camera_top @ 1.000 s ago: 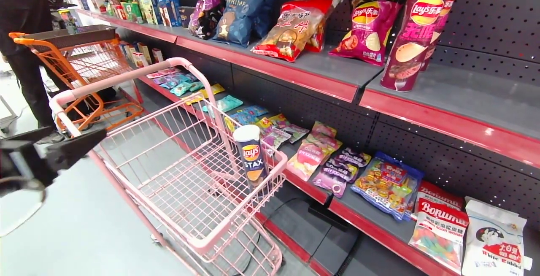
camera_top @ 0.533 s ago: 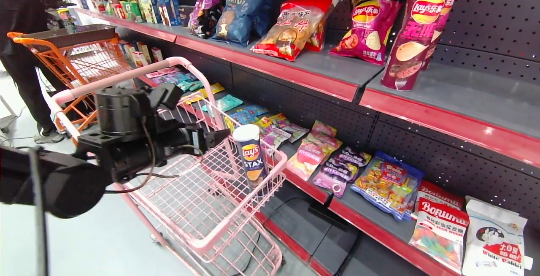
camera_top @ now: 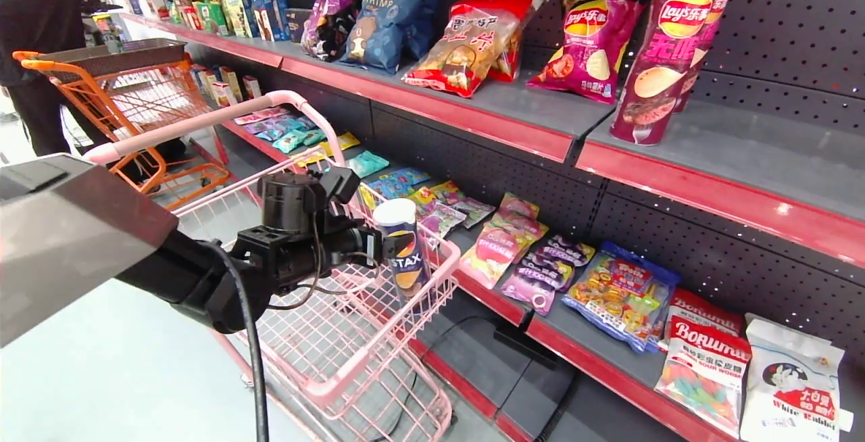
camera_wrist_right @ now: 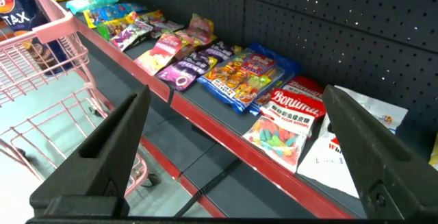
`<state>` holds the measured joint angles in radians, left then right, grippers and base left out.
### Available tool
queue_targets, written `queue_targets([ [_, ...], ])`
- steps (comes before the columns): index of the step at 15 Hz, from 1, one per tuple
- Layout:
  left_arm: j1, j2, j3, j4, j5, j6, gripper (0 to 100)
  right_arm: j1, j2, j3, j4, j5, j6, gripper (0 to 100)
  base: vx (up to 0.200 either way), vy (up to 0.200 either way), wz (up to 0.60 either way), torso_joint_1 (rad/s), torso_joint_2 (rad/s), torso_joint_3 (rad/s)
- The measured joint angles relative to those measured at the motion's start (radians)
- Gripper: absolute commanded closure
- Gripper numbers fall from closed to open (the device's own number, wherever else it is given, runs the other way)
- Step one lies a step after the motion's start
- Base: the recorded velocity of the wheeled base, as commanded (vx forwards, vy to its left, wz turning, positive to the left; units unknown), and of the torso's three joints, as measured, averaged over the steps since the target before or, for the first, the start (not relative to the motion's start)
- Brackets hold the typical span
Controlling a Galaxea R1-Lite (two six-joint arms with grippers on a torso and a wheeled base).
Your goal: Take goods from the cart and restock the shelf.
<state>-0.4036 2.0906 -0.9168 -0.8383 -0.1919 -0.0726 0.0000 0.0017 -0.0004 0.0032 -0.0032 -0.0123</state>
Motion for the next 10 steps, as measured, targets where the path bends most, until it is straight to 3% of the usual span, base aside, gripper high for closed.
queue_targets([
  [2, 0.000, 0.051, -0.006, -0.066, 0.003, 0.006, 0, 0.000, 0.000, 0.000, 0.000, 0.000, 0.000, 0, 0.000, 0.000, 0.00, 0.000, 0.00, 0.000],
  [6, -0.007, 0.111, -0.030, -0.070, 0.001, 0.007, 0, 0.000, 0.000, 0.000, 0.000, 0.000, 0.000, 0, 0.000, 0.000, 0.00, 0.000, 0.00, 0.000],
  [7, -0.009, 0.125, -0.054, -0.073, 0.004, 0.007, 100, 0.000, 0.000, 0.000, 0.000, 0.000, 0.000, 0, 0.000, 0.000, 0.00, 0.000, 0.00, 0.000],
  [10, -0.016, 0.162, -0.101, -0.073, 0.000, 0.012, 100, 0.000, 0.000, -0.001, 0.000, 0.000, 0.000, 0, 0.000, 0.000, 0.00, 0.000, 0.00, 0.000],
])
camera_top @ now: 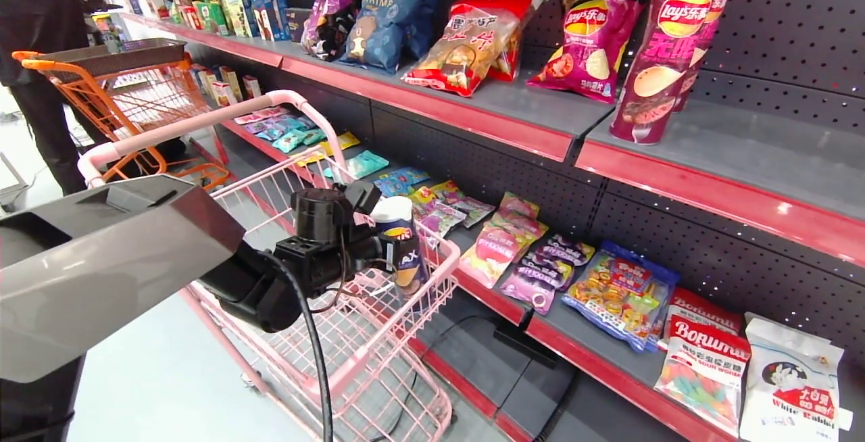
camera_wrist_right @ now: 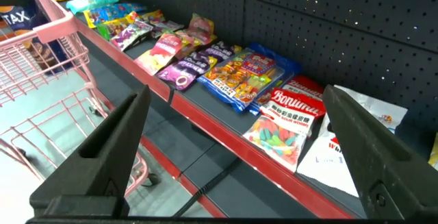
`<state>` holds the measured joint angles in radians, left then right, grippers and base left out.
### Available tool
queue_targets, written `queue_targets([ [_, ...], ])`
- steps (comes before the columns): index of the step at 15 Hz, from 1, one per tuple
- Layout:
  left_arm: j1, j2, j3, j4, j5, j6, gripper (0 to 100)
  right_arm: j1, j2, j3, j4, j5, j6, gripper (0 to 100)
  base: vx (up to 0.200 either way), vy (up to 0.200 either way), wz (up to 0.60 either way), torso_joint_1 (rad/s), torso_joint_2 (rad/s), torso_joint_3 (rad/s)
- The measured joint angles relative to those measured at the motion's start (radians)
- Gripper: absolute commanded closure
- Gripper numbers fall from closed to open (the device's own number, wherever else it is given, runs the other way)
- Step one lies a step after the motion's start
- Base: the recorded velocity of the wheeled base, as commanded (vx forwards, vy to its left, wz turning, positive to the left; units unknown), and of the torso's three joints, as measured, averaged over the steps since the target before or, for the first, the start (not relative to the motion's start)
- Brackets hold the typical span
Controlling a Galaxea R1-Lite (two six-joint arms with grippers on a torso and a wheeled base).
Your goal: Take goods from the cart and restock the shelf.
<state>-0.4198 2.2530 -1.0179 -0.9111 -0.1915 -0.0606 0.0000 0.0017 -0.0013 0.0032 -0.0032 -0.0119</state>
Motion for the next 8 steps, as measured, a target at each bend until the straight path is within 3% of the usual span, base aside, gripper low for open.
queue_targets([
  [5, -0.007, -0.002, -0.004, 0.010, 0.001, -0.001, 100, 0.000, 0.000, 0.000, 0.000, 0.000, 0.001, 0, 0.000, 0.000, 0.00, 0.000, 0.00, 0.000],
  [8, 0.002, -0.127, 0.040, 0.098, 0.002, -0.004, 100, 0.000, 0.000, 0.001, 0.000, 0.000, 0.000, 0, 0.000, 0.000, 0.00, 0.000, 0.00, 0.000],
])
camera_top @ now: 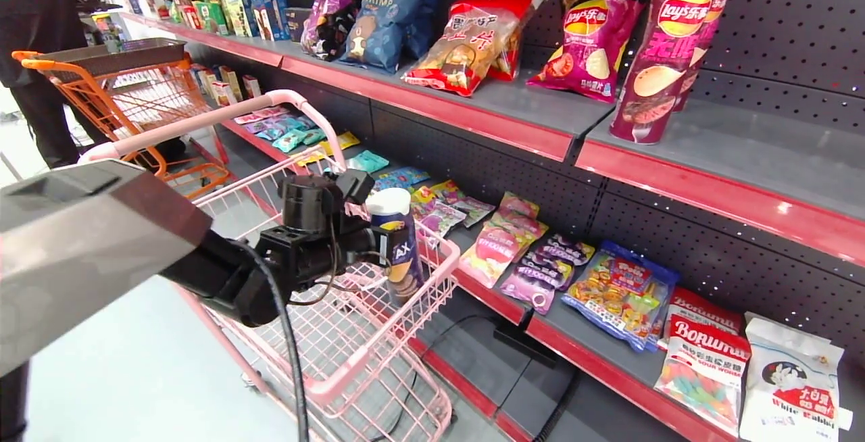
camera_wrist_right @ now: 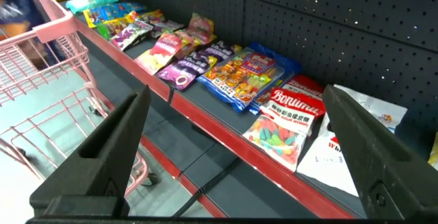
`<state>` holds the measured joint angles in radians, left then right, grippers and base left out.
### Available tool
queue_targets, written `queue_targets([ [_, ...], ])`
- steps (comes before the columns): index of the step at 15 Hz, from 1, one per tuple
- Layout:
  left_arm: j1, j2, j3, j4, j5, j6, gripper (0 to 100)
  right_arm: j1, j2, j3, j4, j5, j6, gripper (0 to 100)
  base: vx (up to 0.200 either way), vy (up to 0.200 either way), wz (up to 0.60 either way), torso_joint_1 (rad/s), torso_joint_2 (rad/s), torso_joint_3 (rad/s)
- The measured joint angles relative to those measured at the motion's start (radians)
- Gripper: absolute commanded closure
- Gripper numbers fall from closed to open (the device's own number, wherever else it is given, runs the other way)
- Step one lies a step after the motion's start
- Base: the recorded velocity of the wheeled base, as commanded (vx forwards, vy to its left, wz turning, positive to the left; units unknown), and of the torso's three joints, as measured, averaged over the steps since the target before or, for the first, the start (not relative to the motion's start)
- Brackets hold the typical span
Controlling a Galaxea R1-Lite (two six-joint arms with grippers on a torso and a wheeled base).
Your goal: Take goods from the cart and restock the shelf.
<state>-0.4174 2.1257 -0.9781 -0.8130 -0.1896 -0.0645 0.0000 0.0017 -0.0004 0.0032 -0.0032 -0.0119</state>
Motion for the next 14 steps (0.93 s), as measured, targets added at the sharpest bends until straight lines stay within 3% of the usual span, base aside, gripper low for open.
queue_targets([
  [5, 0.047, -0.445, 0.102, 0.284, 0.015, 0.014, 100, 0.000, 0.000, 0.000, 0.000, 0.000, 0.003, 0, 0.000, 0.000, 0.00, 0.003, -0.01, -0.009],
  [9, 0.097, -0.890, 0.173, 0.609, 0.051, 0.108, 100, 0.000, 0.000, 0.000, 0.000, 0.000, 0.004, 0, 0.000, 0.000, 0.00, 0.123, -0.39, -0.256],
  [12, 0.119, -1.210, 0.214, 0.877, 0.096, 0.142, 100, 0.000, 0.000, -0.001, 0.000, 0.000, 0.005, 0, 0.000, 0.000, 0.00, 0.180, -0.54, -0.338],
  [14, 0.127, -1.393, 0.263, 0.975, 0.152, 0.154, 100, 0.000, 0.000, -0.001, 0.000, 0.000, 0.005, 0, 0.000, 0.000, 0.00, 0.217, -0.56, -0.352],
])
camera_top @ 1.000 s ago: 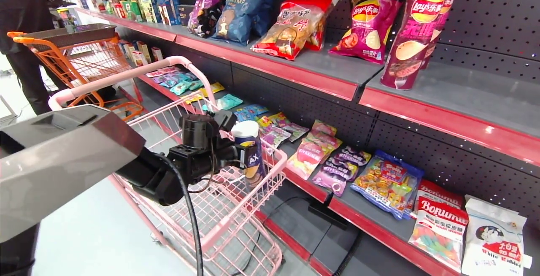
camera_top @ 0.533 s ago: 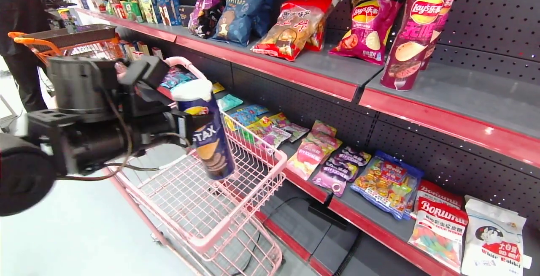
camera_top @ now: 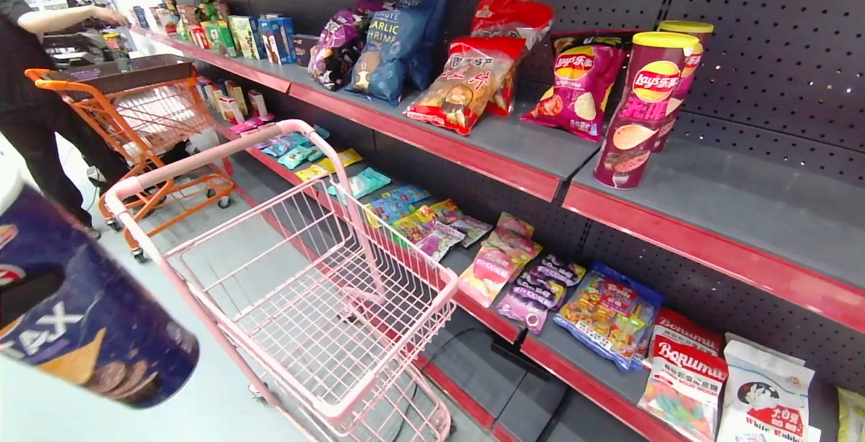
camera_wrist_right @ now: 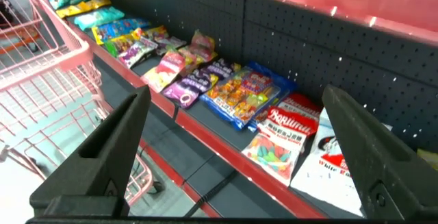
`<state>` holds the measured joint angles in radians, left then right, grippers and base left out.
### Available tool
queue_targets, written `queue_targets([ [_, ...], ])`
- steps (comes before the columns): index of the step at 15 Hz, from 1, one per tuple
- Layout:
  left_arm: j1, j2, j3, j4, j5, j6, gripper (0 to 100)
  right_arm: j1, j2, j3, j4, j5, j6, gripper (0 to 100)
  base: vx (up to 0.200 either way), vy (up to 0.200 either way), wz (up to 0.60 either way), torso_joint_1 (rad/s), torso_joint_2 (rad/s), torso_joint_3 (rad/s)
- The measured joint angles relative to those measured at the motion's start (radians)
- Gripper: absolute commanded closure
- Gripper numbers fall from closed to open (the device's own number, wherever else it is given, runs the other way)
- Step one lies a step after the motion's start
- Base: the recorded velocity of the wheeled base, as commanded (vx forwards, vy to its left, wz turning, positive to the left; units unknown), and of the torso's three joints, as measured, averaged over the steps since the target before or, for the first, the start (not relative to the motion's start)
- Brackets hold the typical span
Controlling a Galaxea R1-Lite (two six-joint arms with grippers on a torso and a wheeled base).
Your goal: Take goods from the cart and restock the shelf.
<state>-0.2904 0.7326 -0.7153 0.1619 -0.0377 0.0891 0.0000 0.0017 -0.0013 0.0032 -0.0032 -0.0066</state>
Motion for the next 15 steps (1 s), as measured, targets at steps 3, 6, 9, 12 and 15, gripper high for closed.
queue_targets([
  [3, 0.004, -0.181, 0.078, 0.044, 0.035, 0.006, 100, 0.000, 0.000, 0.000, 0.000, 0.000, 0.001, 0, 0.000, 0.000, 0.00, 0.237, -0.59, -0.359],
  [6, 0.005, -0.269, 0.124, 0.044, 0.038, 0.005, 100, 0.000, 0.000, 0.000, 0.000, 0.000, 0.001, 0, 0.000, 0.000, 0.00, 0.216, -0.53, -0.318],
  [9, 0.005, -0.312, 0.154, 0.041, 0.037, 0.005, 100, 0.000, 0.000, 0.000, 0.000, -0.001, 0.001, 0, 0.000, 0.000, -0.40, 0.157, -0.37, -0.211],
  [12, 0.004, -0.326, 0.162, 0.043, 0.038, 0.004, 100, 0.000, 0.000, 0.000, -0.001, -0.001, 0.001, 0, 0.000, 0.000, -0.60, 0.027, -0.04, -0.030],
  [15, 0.007, -0.328, 0.161, 0.041, 0.107, 0.006, 100, 0.000, 0.000, 0.000, 0.000, -0.001, 0.001, 0, 0.000, 0.000, -0.60, 0.010, 0.00, -0.001],
])
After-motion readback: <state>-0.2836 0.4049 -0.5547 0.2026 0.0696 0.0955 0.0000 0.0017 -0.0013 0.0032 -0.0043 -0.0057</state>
